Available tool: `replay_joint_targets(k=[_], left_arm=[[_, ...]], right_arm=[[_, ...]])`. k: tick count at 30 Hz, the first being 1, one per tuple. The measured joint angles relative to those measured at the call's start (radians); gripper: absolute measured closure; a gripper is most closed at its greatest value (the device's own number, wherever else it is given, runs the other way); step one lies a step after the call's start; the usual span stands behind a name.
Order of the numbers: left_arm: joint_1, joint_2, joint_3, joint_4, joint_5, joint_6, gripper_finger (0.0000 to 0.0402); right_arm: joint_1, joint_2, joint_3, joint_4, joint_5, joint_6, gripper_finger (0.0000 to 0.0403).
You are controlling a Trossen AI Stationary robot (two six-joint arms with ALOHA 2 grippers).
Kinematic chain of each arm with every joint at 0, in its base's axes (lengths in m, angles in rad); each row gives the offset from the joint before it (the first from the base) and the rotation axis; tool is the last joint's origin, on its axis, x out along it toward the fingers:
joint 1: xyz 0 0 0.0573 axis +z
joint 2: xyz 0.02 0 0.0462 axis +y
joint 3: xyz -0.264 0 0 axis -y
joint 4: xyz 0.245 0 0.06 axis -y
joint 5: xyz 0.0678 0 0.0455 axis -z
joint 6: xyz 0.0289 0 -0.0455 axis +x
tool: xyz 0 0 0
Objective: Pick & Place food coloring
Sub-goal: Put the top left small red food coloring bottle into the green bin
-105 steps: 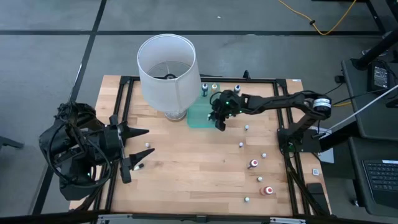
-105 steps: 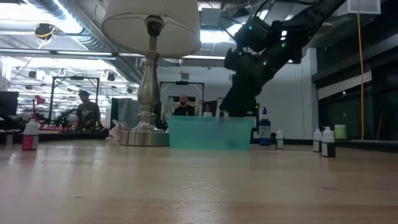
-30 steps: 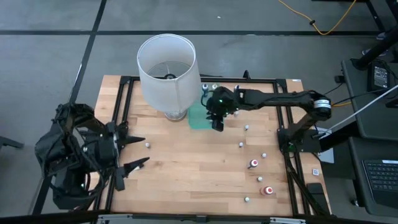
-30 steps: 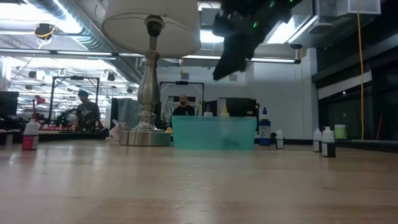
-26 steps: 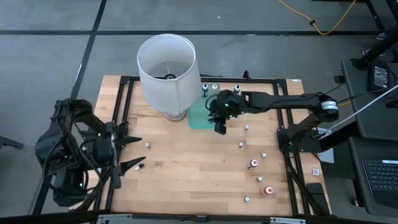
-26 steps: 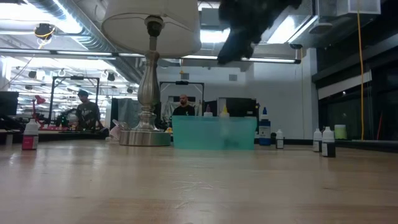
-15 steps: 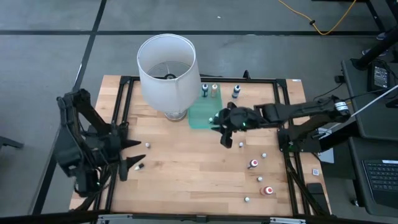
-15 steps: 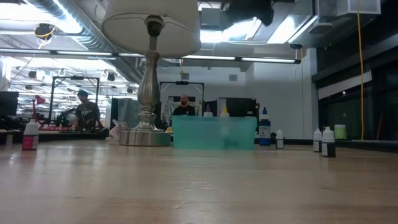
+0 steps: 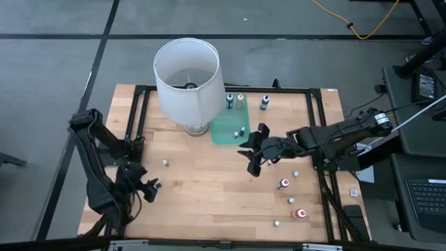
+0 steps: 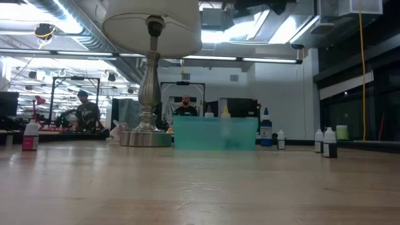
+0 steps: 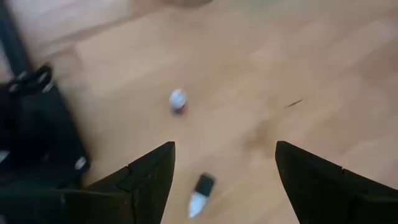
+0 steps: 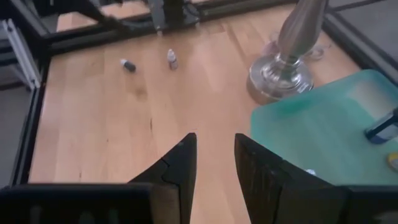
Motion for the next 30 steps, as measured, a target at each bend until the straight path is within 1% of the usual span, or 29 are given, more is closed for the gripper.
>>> replay_joint_targets(k=[2,4,8,9,12,14,18,21,30], left_arm=[[0.009,0.041,-0.009,0.003,0.032,-0.008,0.0132],[0.019,0.087,-0.014,0.01,0.032,-0.009,0.0132],[0.021,0.188,-0.015,0.009,-0.05,0.017,0.0132],[0.017,0.214,-0.015,0.009,-0.057,0.027,0.0132],[-0.002,0.285,-0.023,0.019,-0.024,0.037,0.0132],[-0.022,0.315,-0.042,0.067,-0.008,0.036,0.0132],[-0.049,0.323,-0.119,0.259,-0.01,0.036,0.0132],[-0.051,0.323,-0.174,0.354,-0.015,0.036,0.0132],[-0.003,0.297,-0.239,0.377,-0.087,0.038,0.0132]], right_arm=[[0.0,0.001,-0.01,0.036,0.017,0.0,0.0292],[-0.001,0.003,-0.021,0.067,0.026,-0.004,0.0292],[-0.014,0.003,-0.034,0.084,0.026,-0.004,0.0292],[-0.018,0.003,-0.04,0.084,0.026,-0.001,0.0292],[-0.026,0.003,-0.042,0.078,0.02,-0.001,0.0292],[-0.025,0.003,-0.042,0.078,0.019,-0.008,0.0292],[-0.024,0.003,-0.042,0.086,0.015,-0.05,0.0292],[-0.025,0.003,-0.042,0.086,0.015,-0.07,0.0292],[-0.024,0.003,-0.042,0.089,0.016,-0.075,0.0292]])
